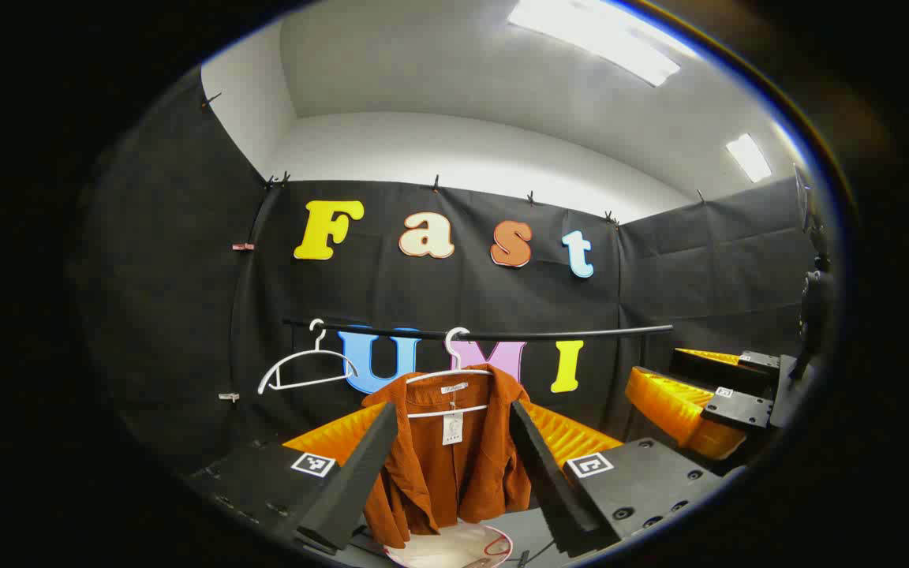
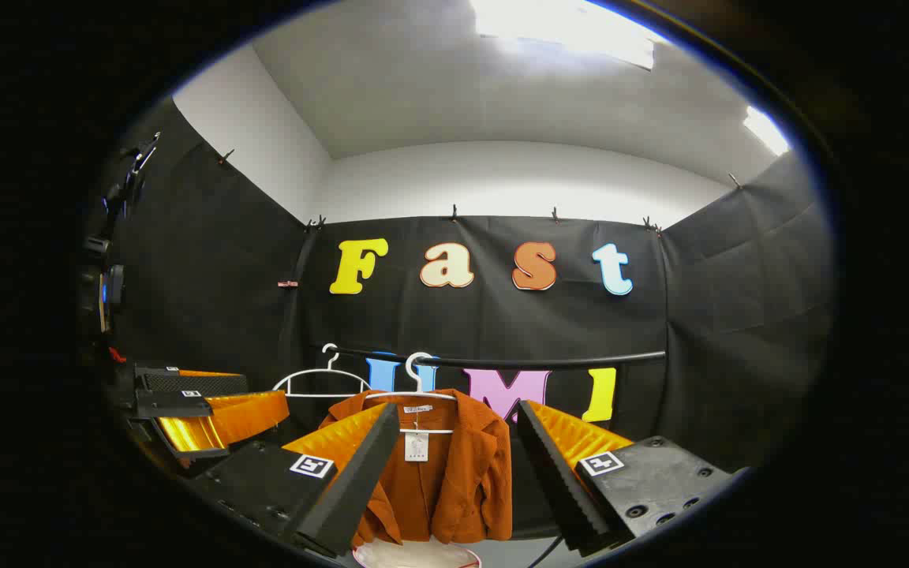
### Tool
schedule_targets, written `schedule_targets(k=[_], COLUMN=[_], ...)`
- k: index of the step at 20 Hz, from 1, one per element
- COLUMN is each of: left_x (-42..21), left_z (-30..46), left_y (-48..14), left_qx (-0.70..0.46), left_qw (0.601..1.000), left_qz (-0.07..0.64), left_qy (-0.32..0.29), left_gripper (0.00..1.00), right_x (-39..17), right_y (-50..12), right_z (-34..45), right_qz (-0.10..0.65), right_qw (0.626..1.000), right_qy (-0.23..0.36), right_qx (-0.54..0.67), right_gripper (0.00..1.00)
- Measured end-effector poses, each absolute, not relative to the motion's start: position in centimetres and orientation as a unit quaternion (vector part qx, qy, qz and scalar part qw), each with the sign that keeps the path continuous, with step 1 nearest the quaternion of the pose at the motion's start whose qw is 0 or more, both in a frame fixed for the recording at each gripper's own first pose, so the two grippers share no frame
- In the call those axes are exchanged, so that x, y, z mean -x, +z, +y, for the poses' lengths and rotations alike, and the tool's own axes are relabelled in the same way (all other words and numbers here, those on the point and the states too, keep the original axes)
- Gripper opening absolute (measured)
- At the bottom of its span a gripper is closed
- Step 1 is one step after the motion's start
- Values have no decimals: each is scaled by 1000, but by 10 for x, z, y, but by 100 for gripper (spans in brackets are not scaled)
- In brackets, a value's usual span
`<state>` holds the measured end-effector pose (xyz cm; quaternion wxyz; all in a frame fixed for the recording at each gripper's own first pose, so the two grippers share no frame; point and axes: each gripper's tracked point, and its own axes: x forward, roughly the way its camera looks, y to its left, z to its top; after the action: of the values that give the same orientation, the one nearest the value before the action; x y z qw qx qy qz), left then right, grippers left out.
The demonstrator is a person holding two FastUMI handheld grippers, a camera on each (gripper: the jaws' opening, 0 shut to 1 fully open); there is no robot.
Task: Grasp the clothes on the hanger with both hands and then place them into the laundry hamper below.
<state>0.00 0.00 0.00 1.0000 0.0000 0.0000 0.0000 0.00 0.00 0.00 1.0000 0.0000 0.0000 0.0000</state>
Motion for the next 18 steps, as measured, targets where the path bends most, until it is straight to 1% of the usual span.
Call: schedule_targets(k=[4, 11, 14, 18], left_x=[1, 3, 4, 6], left_z=[-4, 7, 1, 3], left_y=[6, 6, 4, 8], left_qx=[4, 3, 3, 8], left_qw=[1000, 1000, 1000, 1000], left_qz=[-12, -7, -6, -11], left_qy=[-6, 12, 3, -2], left_gripper=[91, 91, 94, 95], right_x=[0, 2, 3, 6], right_y=[-3, -4, -7, -4], right_z=[-2, 1, 2, 3], right_qz=[3, 9, 13, 12], right_qw=[1000, 1000, 1000, 1000], right_qy=[-4, -1, -2, -7], right_qx=[2, 6, 9, 13], right_gripper=[97, 97, 97, 97])
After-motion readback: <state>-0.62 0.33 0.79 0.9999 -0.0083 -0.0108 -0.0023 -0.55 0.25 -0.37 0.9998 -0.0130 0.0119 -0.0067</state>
